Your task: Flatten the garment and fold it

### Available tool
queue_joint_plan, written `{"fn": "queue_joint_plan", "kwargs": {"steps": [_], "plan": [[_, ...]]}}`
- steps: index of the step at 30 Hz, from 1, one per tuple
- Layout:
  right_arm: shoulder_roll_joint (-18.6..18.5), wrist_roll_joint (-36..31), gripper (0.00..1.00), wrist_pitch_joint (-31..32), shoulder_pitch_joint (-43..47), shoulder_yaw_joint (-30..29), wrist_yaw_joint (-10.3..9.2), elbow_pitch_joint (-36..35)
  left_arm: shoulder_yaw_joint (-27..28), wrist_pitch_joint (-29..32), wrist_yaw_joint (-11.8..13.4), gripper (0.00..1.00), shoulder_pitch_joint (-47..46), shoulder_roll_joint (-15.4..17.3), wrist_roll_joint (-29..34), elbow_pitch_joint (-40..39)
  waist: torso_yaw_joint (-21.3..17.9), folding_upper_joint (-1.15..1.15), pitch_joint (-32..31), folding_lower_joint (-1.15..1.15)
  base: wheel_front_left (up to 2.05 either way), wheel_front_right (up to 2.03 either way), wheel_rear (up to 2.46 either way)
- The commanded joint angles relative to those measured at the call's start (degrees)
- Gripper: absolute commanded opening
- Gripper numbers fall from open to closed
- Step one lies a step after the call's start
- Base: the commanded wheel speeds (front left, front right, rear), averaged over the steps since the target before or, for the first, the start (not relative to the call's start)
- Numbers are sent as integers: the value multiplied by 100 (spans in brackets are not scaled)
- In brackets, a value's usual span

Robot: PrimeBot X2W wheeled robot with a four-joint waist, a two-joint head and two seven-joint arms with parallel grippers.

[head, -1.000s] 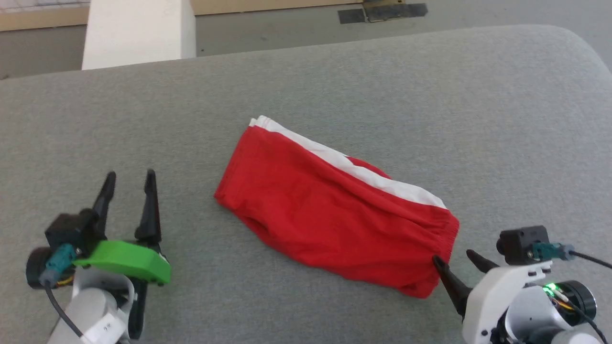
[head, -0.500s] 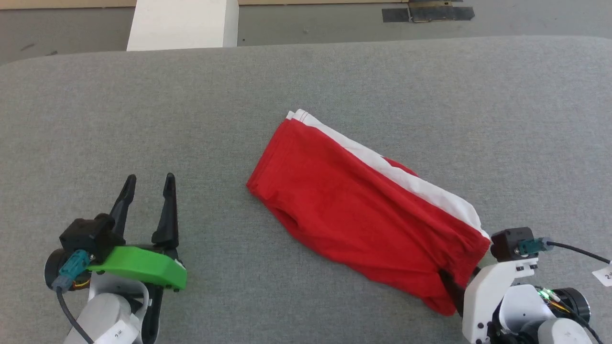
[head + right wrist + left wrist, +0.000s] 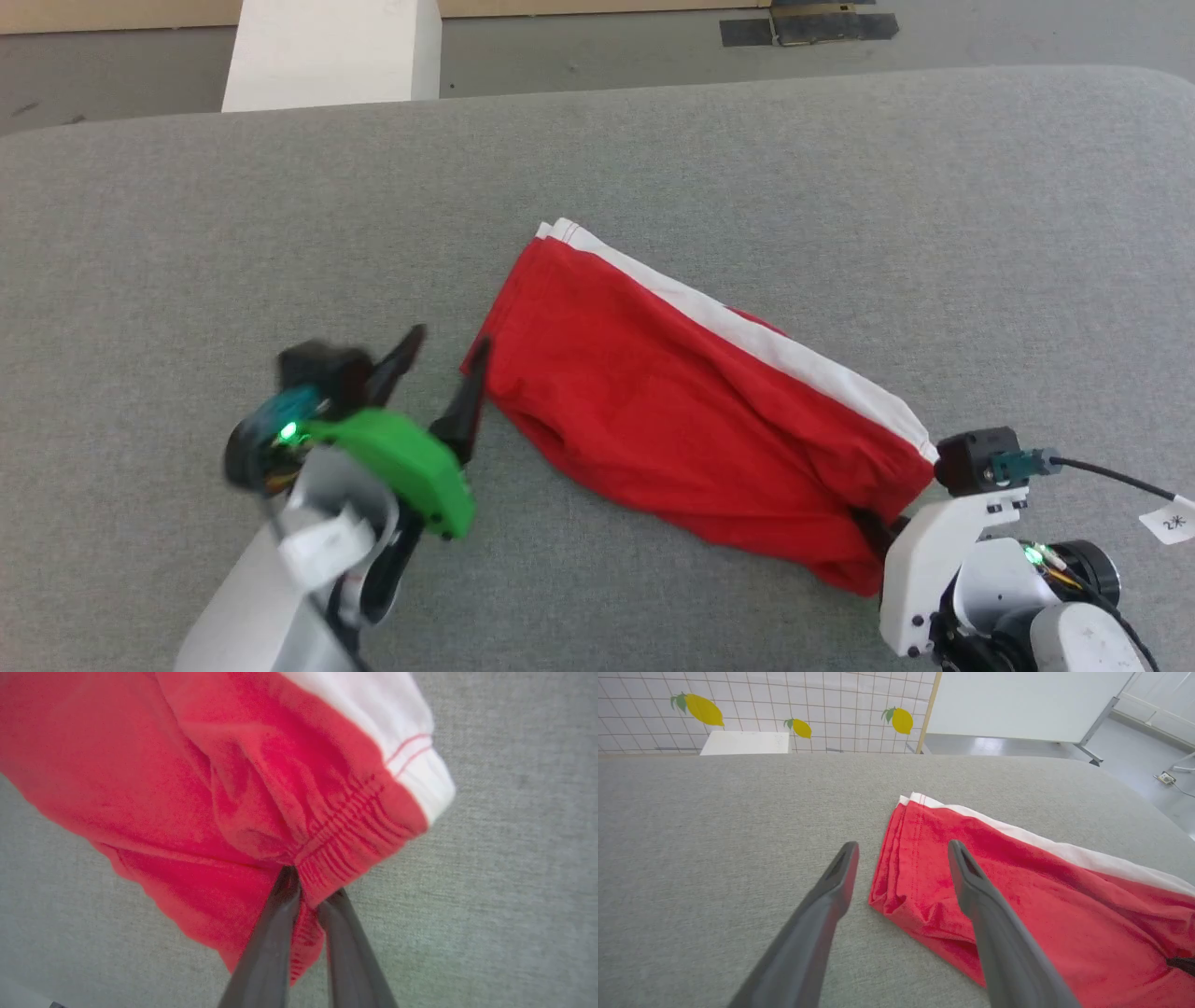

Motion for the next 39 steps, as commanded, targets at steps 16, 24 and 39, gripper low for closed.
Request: {"fn": "queue_joint_plan", "kwargs": {"steps": [16, 24, 39], "plan": [[-1, 168, 0, -193, -380, 381, -10, -26, -683, 3233, 225, 53, -1381, 74, -165, 1829, -430, 0, 208, 0, 0, 0, 0], [-1, 164, 0, -267, -392, 288, -10, 17, -446, 3100, 21, 0, -1312, -40, -625, 1749, -316, 0, 142, 0, 0, 0, 0], [-173, 222, 0, 493, -507, -79, -10, -236, 430, 2391, 142, 0, -386, 58, -1416, 397, 151, 0, -131, 0, 0, 0, 0]]}}
